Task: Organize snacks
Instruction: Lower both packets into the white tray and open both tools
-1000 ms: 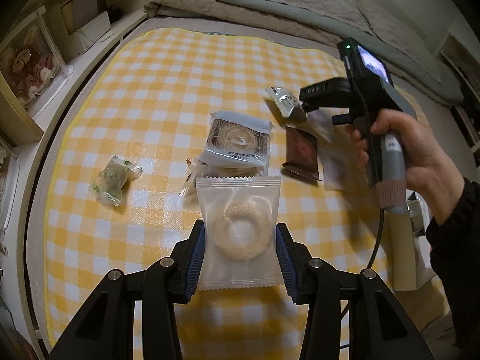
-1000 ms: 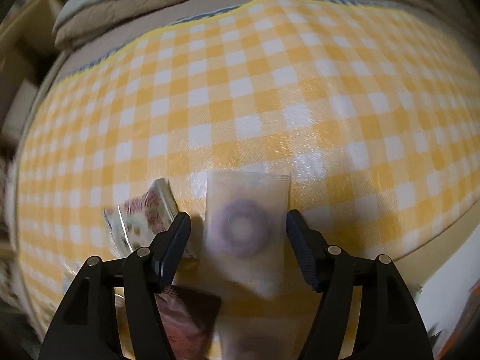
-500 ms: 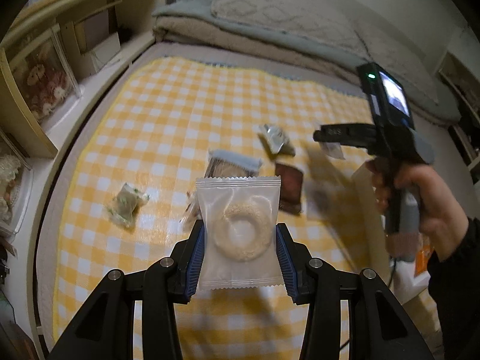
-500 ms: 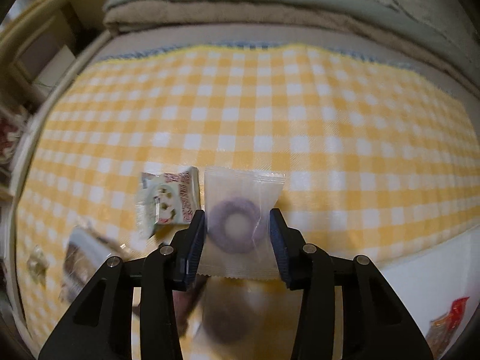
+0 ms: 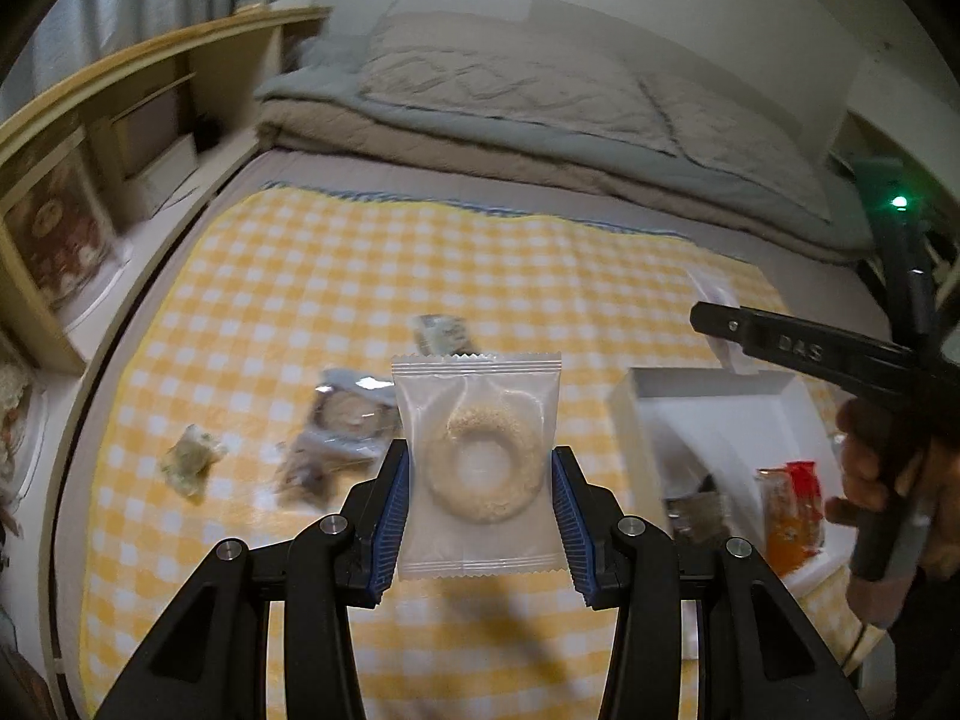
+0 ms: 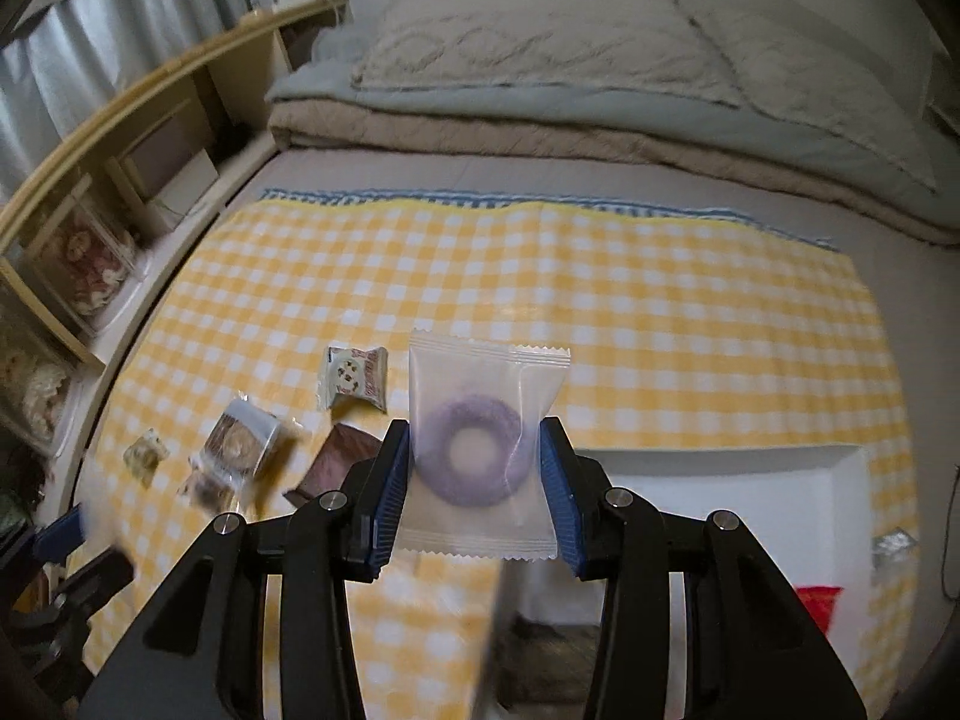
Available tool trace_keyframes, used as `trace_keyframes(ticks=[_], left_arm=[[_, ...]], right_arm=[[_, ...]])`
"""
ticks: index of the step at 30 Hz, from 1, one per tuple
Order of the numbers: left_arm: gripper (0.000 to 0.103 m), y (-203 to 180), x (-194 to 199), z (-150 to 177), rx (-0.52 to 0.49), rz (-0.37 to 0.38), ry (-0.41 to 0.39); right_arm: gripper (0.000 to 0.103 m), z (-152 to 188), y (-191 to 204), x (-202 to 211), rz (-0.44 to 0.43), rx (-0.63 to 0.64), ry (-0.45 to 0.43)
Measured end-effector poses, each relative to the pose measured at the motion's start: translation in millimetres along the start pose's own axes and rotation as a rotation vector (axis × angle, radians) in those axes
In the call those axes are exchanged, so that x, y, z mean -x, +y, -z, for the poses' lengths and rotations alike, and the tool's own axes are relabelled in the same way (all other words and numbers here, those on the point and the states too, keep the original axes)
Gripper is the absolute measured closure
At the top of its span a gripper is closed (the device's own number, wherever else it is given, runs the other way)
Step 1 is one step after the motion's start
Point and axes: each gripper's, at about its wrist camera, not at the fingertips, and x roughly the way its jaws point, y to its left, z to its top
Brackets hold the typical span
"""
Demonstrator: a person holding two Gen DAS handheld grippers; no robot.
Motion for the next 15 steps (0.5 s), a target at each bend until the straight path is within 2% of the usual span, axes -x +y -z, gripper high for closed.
trace_keyframes(ticks=[8,15], left_arm=[[0.059,-50,-22,-6,-0.049,0.076,0.014],[0.059,-90,-67,-14,-0.08,0.125,0.084]], right_arm=[[0.06,33,-48,41,0.021,-0.042,-0.003],[0.059,72,-90,42,0.045,-0.104,0.074]])
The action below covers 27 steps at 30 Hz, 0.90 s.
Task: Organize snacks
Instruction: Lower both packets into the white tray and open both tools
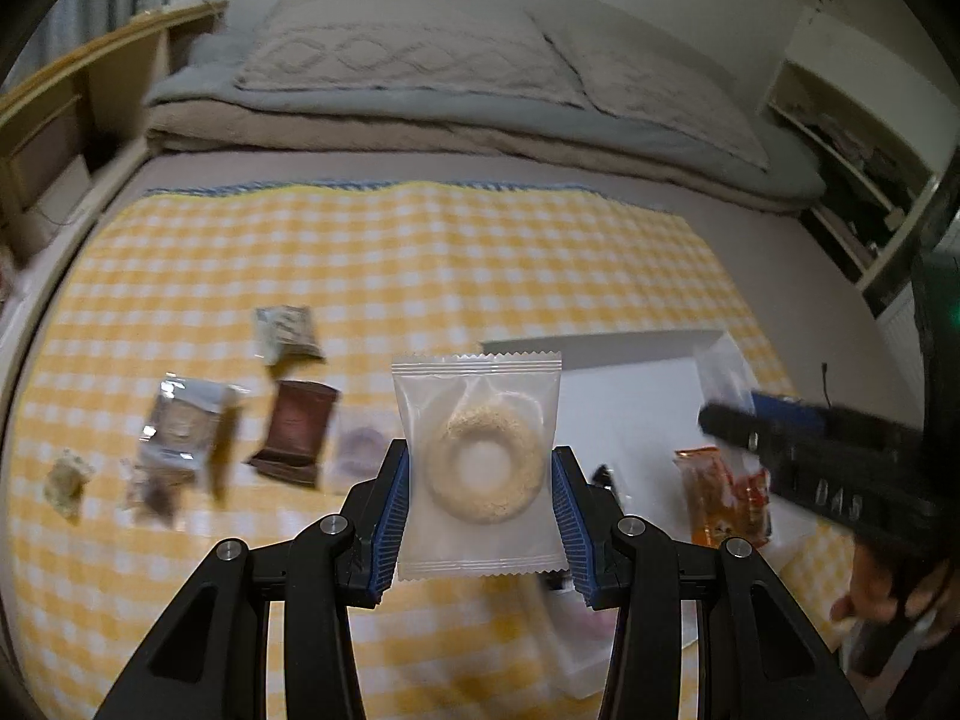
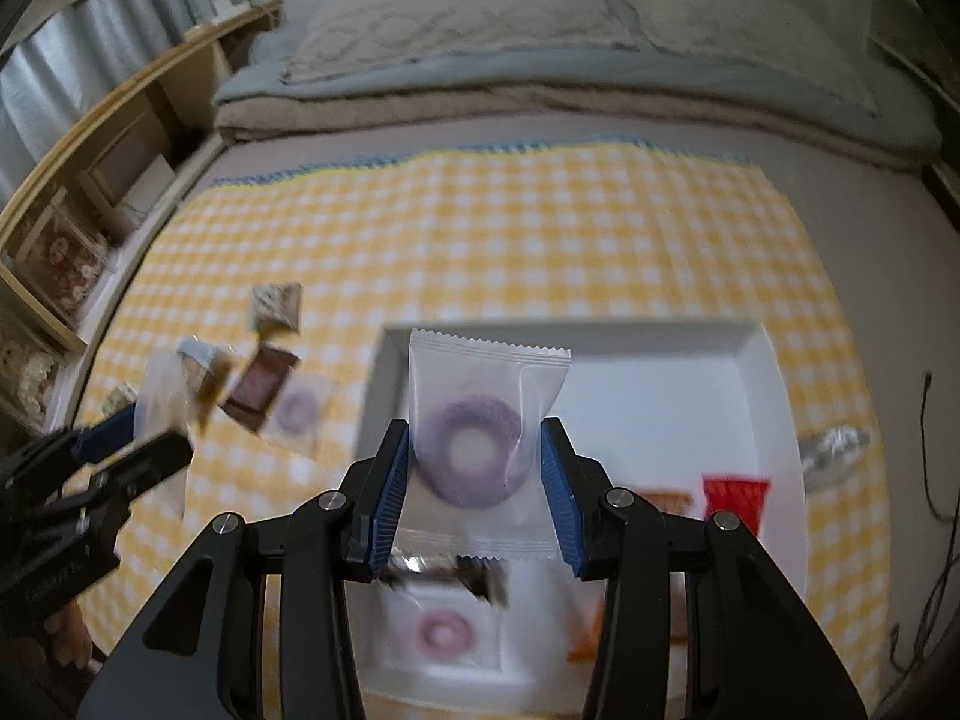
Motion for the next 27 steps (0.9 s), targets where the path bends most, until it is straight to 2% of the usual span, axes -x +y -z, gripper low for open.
trace_keyframes(ticks=[7,15,16,19,22,27], left_arm=[[0.059,-19,-46,-14,0.019,0.048,0.066],[0.056,-35,-99,-25,0.045,0.081,0.083],[0.05,-37,-103,-26,0.044,0.087,0.078],[0.021,-42,-108,-23,0.025,0.077,0.065],[0.015,-44,-110,-18,-0.007,0.057,0.074],[0.01,-41,-100,-11,-0.034,0.026,0.077]], right_arm=[[0.059,34,-21,-19,-0.021,-0.007,0.099],[0.059,60,-35,-30,-0.049,-0.014,0.168],[0.059,61,-37,-31,-0.049,-0.016,0.169],[0.059,62,-43,-32,-0.052,-0.023,0.161],[0.053,60,-46,-33,-0.073,-0.037,0.145],[0.029,58,-46,-36,-0.036,-0.03,0.15]])
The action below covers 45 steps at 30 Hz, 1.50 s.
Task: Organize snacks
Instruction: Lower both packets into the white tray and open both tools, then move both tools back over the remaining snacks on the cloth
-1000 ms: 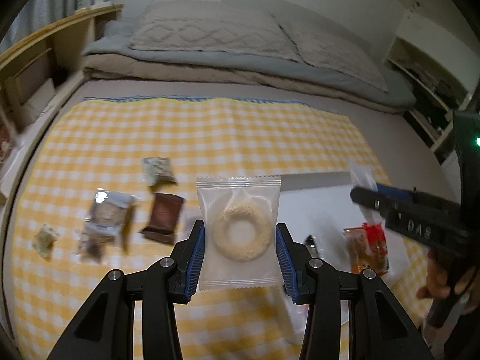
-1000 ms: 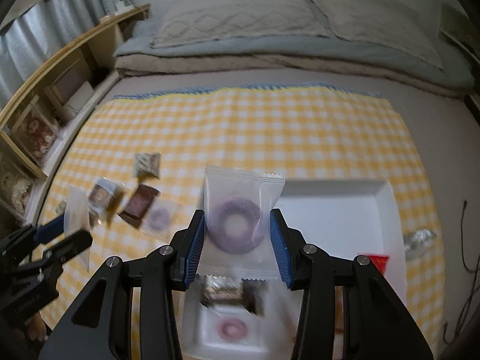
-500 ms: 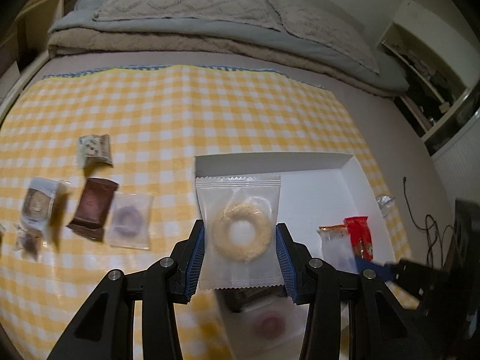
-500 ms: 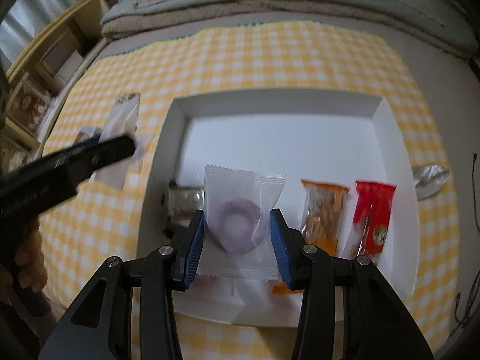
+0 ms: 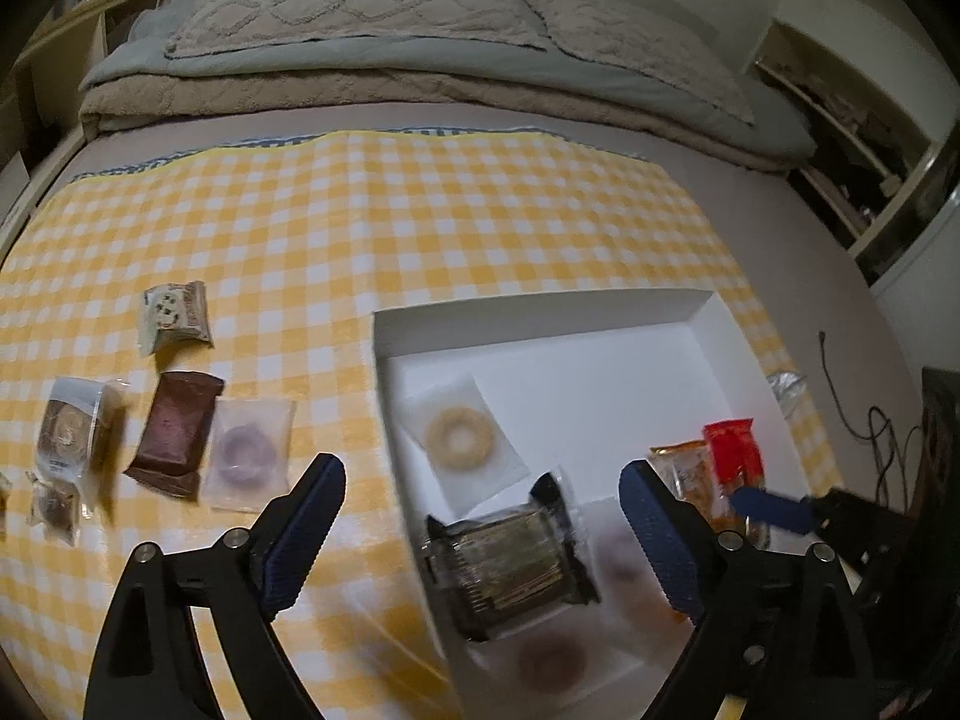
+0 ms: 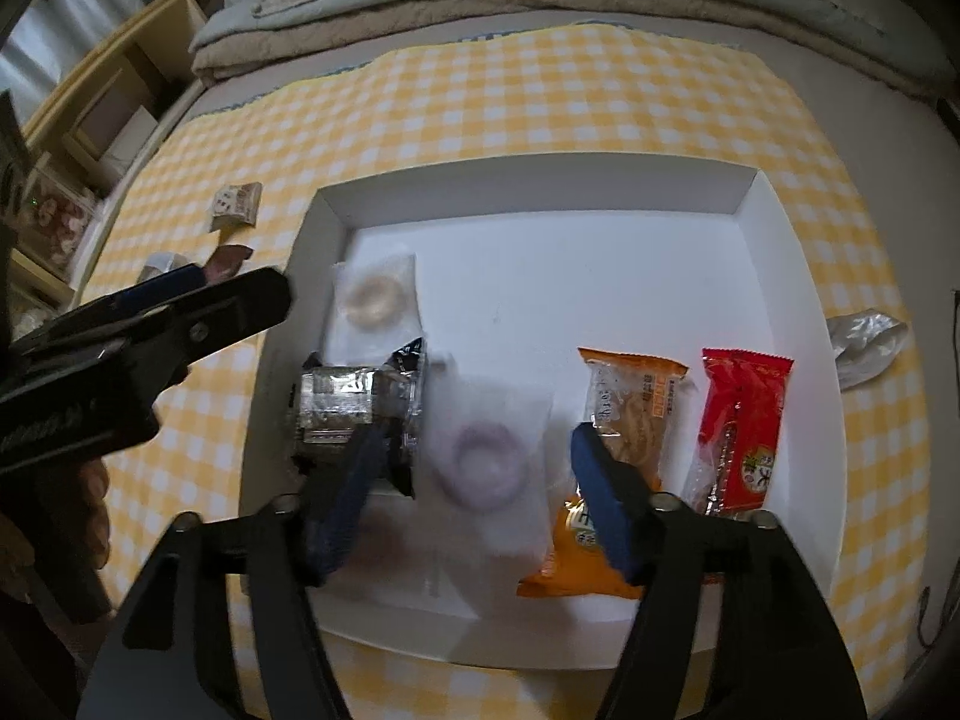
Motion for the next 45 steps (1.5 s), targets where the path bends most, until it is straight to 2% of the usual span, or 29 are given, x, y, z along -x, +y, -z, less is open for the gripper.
trace_keyframes(ticks=[4,9,10,17,23,34,45], left_arm=[[0.004,3,15,5,-0.005,-0.012,-0.014],[0.0,8,35,16,-0.015,-0.022,-0.025],[0.0,8,38,18,-0.015,-0.028,-0.02],[0.0,12,66,27,-0.035,-0.048,-0.035],[0.0,30,95,33,-0.022,-0.065,-0.05],[0.0,89,156,39,0.006,-0.129,-0.117],[0.0,155,196,45,0.065,-0.187,-0.171]], right_arm=[[0.022,-2,-4,5,0.008,-0.009,-0.018],[0.001,1,-8,15,0.048,-0.007,-0.055],[0.0,2,-8,17,0.051,-0.009,-0.065],[0.0,0,-4,36,0.099,-0.001,-0.123],[0.0,-4,7,57,0.13,0.002,-0.184],[0.0,-19,48,77,0.099,0.001,-0.243],[0.0,-38,100,63,0.062,0.024,-0.242]])
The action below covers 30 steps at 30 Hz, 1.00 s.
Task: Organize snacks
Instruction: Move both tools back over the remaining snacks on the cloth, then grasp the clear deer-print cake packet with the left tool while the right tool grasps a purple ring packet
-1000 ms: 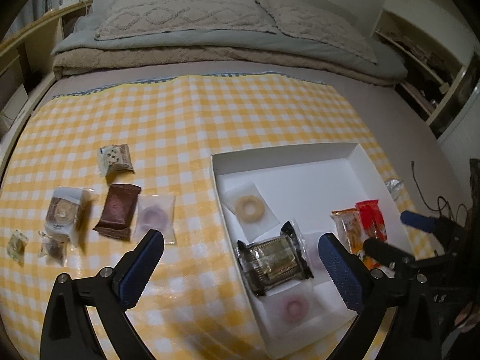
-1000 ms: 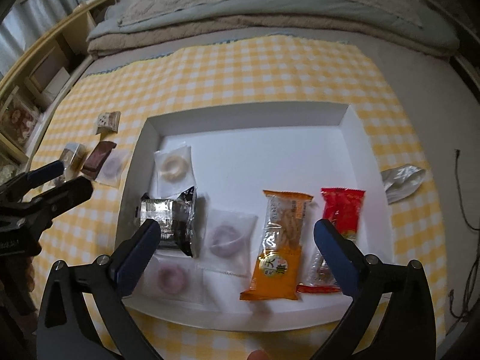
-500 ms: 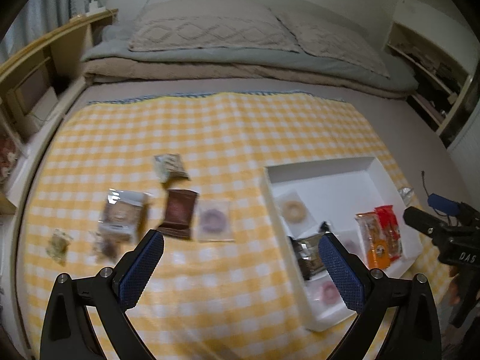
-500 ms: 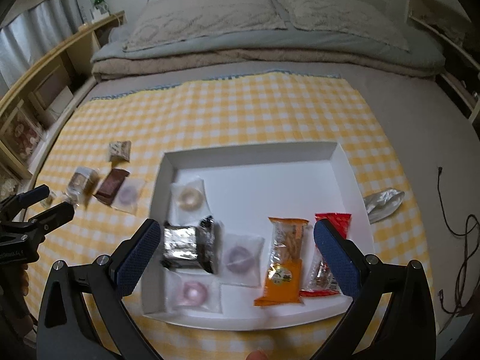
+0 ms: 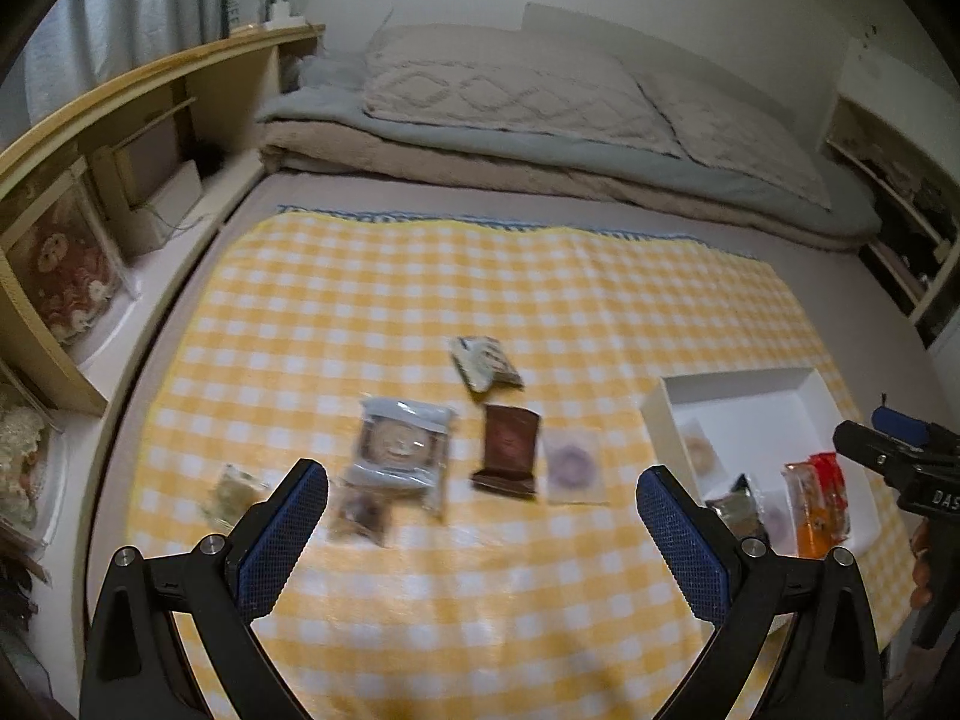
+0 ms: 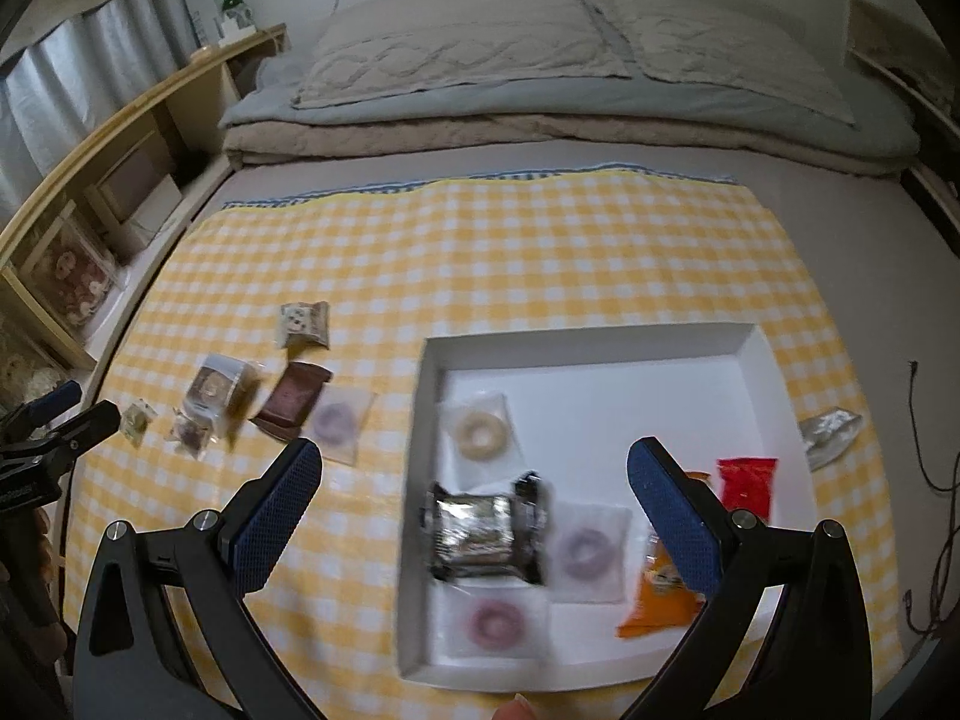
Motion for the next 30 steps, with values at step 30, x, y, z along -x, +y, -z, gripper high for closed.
trace_keyframes(ticks=[30], left_arm=[[0.005,43,-191,-32,-0.059,-0.149,0.271]], right_arm=[[0.027,-14,110,-197,-0.081,-0.069,0.383]])
